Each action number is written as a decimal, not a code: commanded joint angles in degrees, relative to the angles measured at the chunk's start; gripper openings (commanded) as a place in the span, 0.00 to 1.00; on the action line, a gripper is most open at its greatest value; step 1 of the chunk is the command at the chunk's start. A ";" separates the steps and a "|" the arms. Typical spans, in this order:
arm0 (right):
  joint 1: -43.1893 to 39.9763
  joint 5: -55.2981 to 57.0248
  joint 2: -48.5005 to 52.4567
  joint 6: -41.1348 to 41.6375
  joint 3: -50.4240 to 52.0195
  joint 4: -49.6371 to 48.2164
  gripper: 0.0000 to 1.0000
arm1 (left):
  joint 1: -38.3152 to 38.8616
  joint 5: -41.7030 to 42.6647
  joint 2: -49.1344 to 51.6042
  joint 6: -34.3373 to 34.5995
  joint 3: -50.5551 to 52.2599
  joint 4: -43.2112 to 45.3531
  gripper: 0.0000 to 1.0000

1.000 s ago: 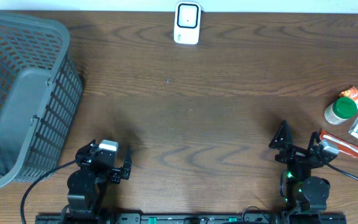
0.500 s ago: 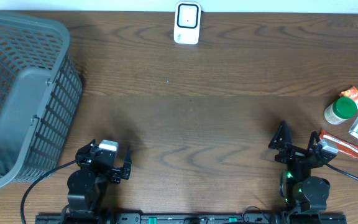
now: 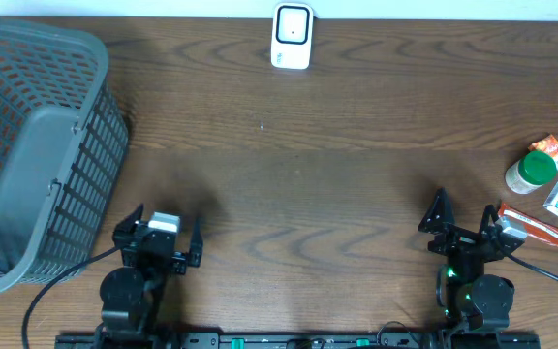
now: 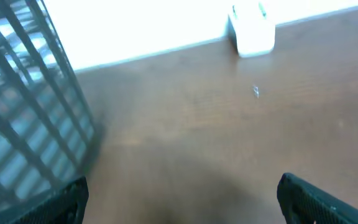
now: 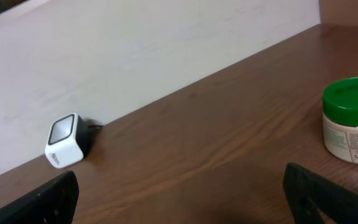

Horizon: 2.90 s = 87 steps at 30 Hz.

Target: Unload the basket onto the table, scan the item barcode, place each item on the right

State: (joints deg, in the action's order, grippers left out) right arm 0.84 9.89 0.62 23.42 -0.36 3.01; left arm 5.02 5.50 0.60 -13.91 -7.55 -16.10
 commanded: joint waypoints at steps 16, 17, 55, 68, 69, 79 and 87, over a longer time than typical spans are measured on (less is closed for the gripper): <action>0.00 -0.35 -0.24 -0.76 0.07 0.28 0.99 | -0.28 -3.34 -0.50 10.71 7.32 12.07 0.98; 0.00 -0.33 -0.24 -0.79 0.07 0.28 0.99 | -0.28 -3.34 -0.50 11.74 7.32 12.07 0.98; 0.00 -0.33 -0.24 -0.79 0.07 0.28 0.99 | -0.28 -3.56 -0.37 13.16 7.32 12.15 0.98; 0.00 -0.33 -0.24 -0.79 0.07 0.28 0.99 | -0.28 -3.56 -0.37 13.16 7.32 12.15 0.98; 0.00 -0.33 -0.24 -0.79 0.07 0.28 0.99 | -0.28 -3.56 -0.37 13.16 7.32 12.15 0.98; 0.00 -0.33 -0.24 -0.79 0.07 0.28 0.99 | -0.28 -3.56 -0.37 13.16 7.32 12.15 0.98; 0.00 -0.33 -0.24 -0.79 0.07 0.28 0.99 | -0.28 -3.56 -0.37 13.16 7.32 12.15 0.98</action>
State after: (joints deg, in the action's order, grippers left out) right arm 0.84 9.85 0.62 23.42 -0.36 3.03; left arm 4.97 3.01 0.58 -1.26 -1.85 -3.01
